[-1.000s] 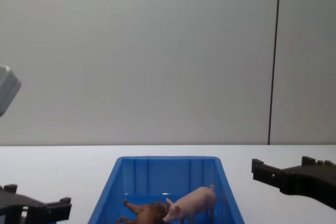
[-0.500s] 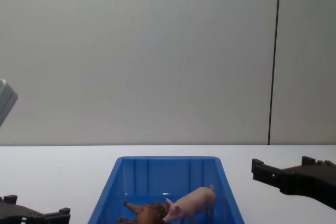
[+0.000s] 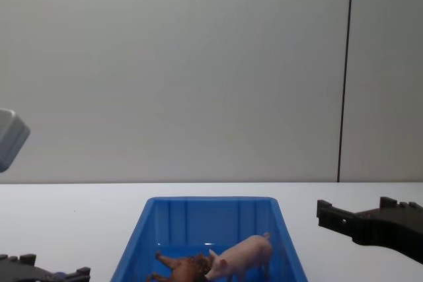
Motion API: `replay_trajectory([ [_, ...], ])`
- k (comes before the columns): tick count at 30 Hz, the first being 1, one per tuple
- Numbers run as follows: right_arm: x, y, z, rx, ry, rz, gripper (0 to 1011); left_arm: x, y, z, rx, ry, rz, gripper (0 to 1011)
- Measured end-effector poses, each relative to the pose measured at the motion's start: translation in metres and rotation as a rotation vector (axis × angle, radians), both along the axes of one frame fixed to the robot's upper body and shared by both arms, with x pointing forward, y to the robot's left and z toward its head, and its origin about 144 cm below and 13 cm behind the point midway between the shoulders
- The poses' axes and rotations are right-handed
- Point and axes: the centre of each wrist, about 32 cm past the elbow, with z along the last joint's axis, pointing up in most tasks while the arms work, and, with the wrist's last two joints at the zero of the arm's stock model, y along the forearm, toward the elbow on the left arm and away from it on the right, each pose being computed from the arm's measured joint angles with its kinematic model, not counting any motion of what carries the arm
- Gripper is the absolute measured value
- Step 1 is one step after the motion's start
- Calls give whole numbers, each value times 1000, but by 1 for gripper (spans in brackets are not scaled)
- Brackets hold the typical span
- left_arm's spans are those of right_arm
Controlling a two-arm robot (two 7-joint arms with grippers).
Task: Pick up the two dolls from the table and place them into the box.
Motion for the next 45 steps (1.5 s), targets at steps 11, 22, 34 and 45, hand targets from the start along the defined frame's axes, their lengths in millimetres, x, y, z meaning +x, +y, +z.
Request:
replay_trajectory([
  [11, 0, 0, 0, 0, 0, 0, 1001, -1, 2, -8, -1, 45, 10, 515],
  [22, 0, 0, 0, 0, 0, 0, 1001, -2, 3, -12, -2, 51, -4, 294],
  [34, 0, 0, 0, 0, 0, 0, 1001, 0, -3, -7, -1, -41, -41, 220],
  [45, 0, 0, 0, 0, 0, 0, 1001, 7, -9, 12, 4, -169, -102, 156],
])
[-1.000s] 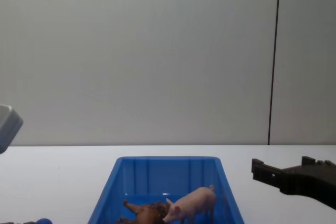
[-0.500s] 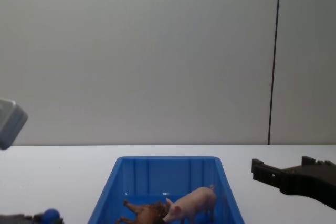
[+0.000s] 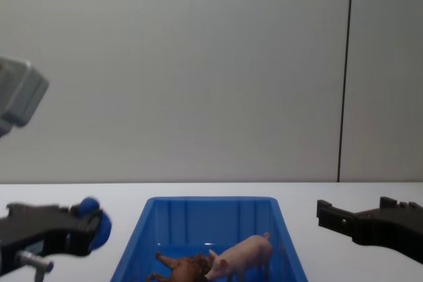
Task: Pick up the two dolls from the table and place them into the box.
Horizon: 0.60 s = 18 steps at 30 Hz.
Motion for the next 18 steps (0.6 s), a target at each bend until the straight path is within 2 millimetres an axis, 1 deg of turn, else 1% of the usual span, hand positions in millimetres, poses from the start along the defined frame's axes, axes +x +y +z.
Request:
replay_trajectory([
  [9, 0, 0, 0, 0, 0, 0, 1001, 11, -4, 15, -8, -87, -100, 108],
  [18, 0, 0, 0, 0, 0, 0, 1001, 22, -5, 21, -30, -132, -213, 62],
])
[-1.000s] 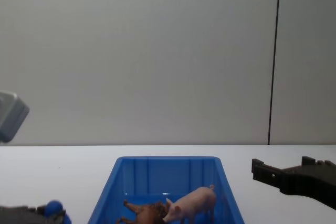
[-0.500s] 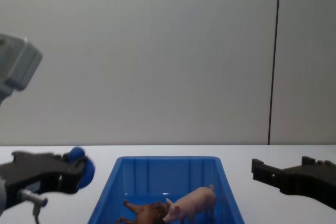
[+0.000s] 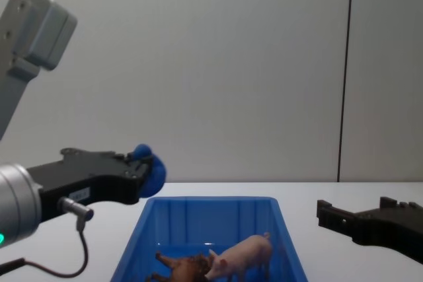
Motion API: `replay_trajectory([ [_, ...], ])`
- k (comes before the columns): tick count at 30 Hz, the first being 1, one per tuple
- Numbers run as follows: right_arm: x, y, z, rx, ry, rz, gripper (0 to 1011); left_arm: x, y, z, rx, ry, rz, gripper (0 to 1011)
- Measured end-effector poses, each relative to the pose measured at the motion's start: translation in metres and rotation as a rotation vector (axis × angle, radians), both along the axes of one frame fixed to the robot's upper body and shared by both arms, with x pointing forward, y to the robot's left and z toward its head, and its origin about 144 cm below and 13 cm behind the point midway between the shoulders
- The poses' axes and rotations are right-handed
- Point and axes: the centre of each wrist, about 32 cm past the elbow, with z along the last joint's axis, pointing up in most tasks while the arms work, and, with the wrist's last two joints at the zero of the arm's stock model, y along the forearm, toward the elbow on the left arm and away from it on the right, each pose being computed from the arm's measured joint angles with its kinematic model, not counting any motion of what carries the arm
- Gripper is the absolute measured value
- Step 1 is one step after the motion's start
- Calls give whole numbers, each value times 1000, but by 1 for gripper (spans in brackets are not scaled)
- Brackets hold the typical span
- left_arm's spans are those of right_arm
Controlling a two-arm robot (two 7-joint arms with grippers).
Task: Pick up the two dolls from the table and place them into the box.
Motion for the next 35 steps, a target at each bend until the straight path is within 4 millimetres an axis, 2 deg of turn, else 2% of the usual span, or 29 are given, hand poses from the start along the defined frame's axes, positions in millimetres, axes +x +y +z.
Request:
replay_trajectory([
  [4, 0, 0, 0, 0, 0, 0, 1001, 5, 0, 1, -10, -13, -56, 86],
  [5, 0, 0, 0, 0, 0, 0, 1001, 8, 0, 1, -15, -15, -77, 140],
  [7, 0, 0, 0, 0, 0, 0, 1001, 11, -1, 1, -23, -16, -109, 172],
  [11, 0, 0, 0, 0, 0, 0, 1001, 15, -2, 0, -33, -19, -152, 319],
  [14, 0, 0, 0, 0, 0, 0, 1001, 17, -2, 0, -38, -21, -170, 379],
  [15, 0, 0, 0, 0, 0, 0, 1001, 18, -2, 0, -41, -21, -182, 439],
  [17, 0, 0, 0, 0, 0, 0, 1001, 19, -3, -1, -43, -22, -191, 478],
  [18, 0, 0, 0, 0, 0, 0, 1001, 20, -3, -1, -44, -23, -201, 535],
  [23, 0, 0, 0, 0, 0, 0, 1001, 22, -3, -1, -50, -25, -224, 680],
  [25, 0, 0, 0, 0, 0, 0, 1001, 23, -3, -1, -51, -25, -228, 779],
  [26, 0, 0, 0, 0, 0, 0, 1001, 23, -3, -1, -51, -25, -231, 779],
  [33, 0, 0, 0, 0, 0, 0, 1001, 25, -4, -1, -54, -27, -248, 981],
  [35, 0, 0, 0, 0, 0, 0, 1001, 25, -4, -1, -55, -27, -252, 1001],
])
